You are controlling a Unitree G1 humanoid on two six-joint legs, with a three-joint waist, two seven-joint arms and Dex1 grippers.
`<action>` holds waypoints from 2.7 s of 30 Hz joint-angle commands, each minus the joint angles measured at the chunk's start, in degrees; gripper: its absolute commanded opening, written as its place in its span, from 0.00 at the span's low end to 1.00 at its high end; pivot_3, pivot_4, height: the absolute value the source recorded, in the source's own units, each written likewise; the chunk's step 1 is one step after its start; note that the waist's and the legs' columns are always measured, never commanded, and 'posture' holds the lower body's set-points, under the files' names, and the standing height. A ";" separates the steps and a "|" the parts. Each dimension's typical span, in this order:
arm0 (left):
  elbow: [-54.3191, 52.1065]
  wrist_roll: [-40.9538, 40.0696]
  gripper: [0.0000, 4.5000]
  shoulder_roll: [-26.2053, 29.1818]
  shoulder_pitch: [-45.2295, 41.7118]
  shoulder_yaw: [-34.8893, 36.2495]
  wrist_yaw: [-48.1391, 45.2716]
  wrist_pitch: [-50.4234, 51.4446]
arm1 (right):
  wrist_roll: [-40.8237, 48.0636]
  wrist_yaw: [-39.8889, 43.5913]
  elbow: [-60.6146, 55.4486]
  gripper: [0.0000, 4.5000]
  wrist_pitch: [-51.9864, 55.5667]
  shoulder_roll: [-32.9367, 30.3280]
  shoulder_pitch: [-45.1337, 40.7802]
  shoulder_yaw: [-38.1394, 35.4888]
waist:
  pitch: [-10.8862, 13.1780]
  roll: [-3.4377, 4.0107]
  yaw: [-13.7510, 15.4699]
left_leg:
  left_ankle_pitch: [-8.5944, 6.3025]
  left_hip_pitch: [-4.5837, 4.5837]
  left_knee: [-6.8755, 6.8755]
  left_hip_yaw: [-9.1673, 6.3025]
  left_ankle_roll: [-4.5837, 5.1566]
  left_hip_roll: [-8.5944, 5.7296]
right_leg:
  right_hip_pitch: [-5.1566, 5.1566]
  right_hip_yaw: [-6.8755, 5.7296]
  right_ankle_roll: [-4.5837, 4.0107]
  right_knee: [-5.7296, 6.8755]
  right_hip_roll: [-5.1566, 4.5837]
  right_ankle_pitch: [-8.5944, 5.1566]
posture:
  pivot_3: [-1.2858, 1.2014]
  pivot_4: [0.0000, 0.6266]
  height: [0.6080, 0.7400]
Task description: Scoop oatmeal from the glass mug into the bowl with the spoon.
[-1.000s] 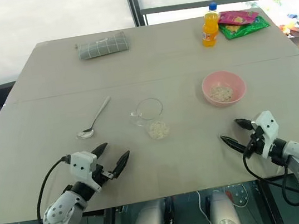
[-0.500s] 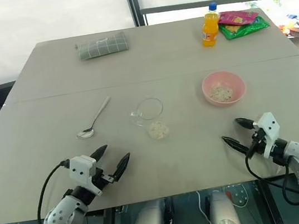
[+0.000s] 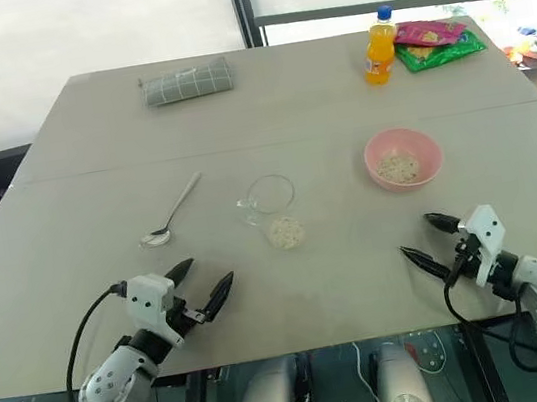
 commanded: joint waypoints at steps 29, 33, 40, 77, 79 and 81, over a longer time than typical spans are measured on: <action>6.81 -3.66 1.00 17.27 -29.93 6.94 6.63 44.14 | 18.10 -5.63 -33.65 0.99 27.15 -7.32 -11.74 1.69 | 1.09 -1.07 0.02 | 0.00 -0.12 0.25 -0.11 -0.05 0.13 | 0.01 0.02 0.10 0.24 0.25 0.21 | 0.52 0.24 0.83; 11.39 -3.82 1.00 19.02 -32.17 4.12 3.35 45.21 | 17.93 -5.80 -33.72 0.99 27.12 -7.24 -11.58 1.64 | 1.11 -1.06 0.00 | 0.00 -0.12 0.34 -0.09 -0.05 0.12 | 0.01 0.03 0.10 0.33 0.24 0.21 | 0.52 0.24 0.83; 18.37 -2.81 1.00 23.14 -33.56 1.59 -3.33 42.21 | 16.93 -5.89 -33.36 0.99 26.21 -6.55 -10.74 2.19 | 1.11 -1.04 -0.12 | -0.01 -0.08 0.57 -0.08 -0.06 0.13 | -0.02 0.03 0.08 0.69 0.15 0.19 | 0.52 0.24 0.83; 28.97 2.94 0.01 14.54 -43.51 1.82 1.05 25.34 | 11.52 -6.98 -30.90 1.00 22.79 -4.08 -10.77 4.03 | 1.05 -0.91 1.16 | 0.01 -0.02 0.83 -0.05 -0.03 0.04 | -0.02 0.03 0.08 1.04 -0.02 0.18 | 0.52 0.24 0.83; 28.45 2.47 0.01 13.42 -44.52 3.59 2.05 21.32 | 10.32 -7.95 -29.99 1.00 23.02 -4.60 -11.43 3.57 | 1.14 -1.06 1.14 | 0.01 -0.06 0.82 -0.04 -0.03 0.05 | -0.04 0.04 0.08 1.03 -0.02 0.19 | 0.52 0.24 0.83; 28.10 2.10 0.01 11.85 -46.79 5.87 3.86 13.69 | 10.41 -9.15 -28.94 1.00 24.33 -4.90 -12.96 2.82 | 1.32 -1.26 1.17 | 0.01 -0.14 0.83 -0.05 -0.04 0.05 | -0.07 0.03 0.08 1.00 -0.02 0.20 | 0.52 0.24 0.83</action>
